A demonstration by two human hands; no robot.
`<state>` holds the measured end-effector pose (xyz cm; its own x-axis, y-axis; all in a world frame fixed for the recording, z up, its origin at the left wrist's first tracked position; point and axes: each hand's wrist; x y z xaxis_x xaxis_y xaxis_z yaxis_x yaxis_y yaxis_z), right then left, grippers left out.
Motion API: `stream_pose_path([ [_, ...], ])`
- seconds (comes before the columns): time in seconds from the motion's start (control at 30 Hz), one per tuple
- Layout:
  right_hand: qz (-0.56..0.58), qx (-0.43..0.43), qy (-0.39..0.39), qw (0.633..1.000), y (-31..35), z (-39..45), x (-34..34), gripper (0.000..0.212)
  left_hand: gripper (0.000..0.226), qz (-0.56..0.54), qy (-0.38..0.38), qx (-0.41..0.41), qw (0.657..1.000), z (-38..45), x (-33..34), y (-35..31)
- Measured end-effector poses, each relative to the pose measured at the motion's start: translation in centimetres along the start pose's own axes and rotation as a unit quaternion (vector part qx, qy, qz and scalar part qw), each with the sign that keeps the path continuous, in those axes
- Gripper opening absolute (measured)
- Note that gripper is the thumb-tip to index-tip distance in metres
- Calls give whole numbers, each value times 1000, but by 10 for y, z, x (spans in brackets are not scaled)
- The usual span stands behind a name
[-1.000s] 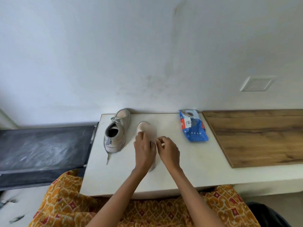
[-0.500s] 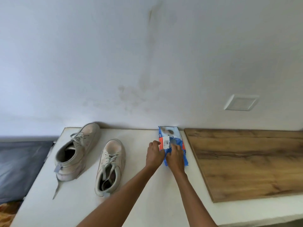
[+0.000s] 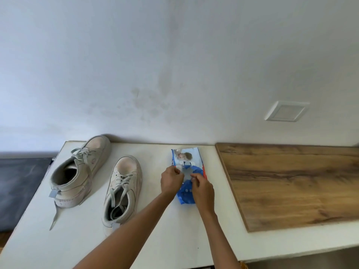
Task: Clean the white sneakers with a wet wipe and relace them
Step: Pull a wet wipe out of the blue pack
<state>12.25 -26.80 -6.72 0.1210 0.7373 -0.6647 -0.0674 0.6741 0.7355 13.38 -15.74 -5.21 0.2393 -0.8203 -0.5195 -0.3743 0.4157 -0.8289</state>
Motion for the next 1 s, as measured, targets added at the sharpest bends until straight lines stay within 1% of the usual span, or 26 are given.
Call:
stream_pose_path([
  [0.13,-95,-26,42,994,9,13,-4,25,8,-49,8,-22,999,1,1,6],
  [0.2,-134,-44,49,989,14,18,-3,23,10,-66,14,-22,997,1,3,8],
  [0.3,-179,-48,53,981,18,22,0,22,12,-82,22,-23,996,1,3,11],
  [0.37,-182,-43,43,981,16,24,3,22,11,-86,26,-22,996,2,4,13],
  [0.47,-156,-42,27,986,12,23,3,20,11,-90,31,-17,995,4,3,16],
  [0.6,-142,-61,53,987,11,22,1,22,12,-96,28,-15,995,4,3,18],
  [0.73,-161,-45,55,984,13,26,4,21,14,-96,26,-18,995,5,3,18],
  [0.8,-114,-26,34,993,12,26,5,17,13,-98,23,-18,995,5,1,17],
  [0.9,42,15,4,999,11,26,1,10,13,-106,19,-15,994,4,-2,19],
  [0.97,177,58,-13,982,12,27,-2,8,14,-106,17,-13,994,5,-4,19],
  [1.0,255,97,-17,962,12,28,-4,9,14,-103,18,-9,995,5,-4,19],
])
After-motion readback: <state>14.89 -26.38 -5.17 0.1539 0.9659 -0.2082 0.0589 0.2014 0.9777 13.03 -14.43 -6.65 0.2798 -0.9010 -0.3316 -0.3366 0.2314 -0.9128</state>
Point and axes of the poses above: each hand's wrist, its own z-axis towards the middle knuckle, its own x-axis out of the palm, y = z × x, and after that the axes turned 5 degrees about z, right-handed
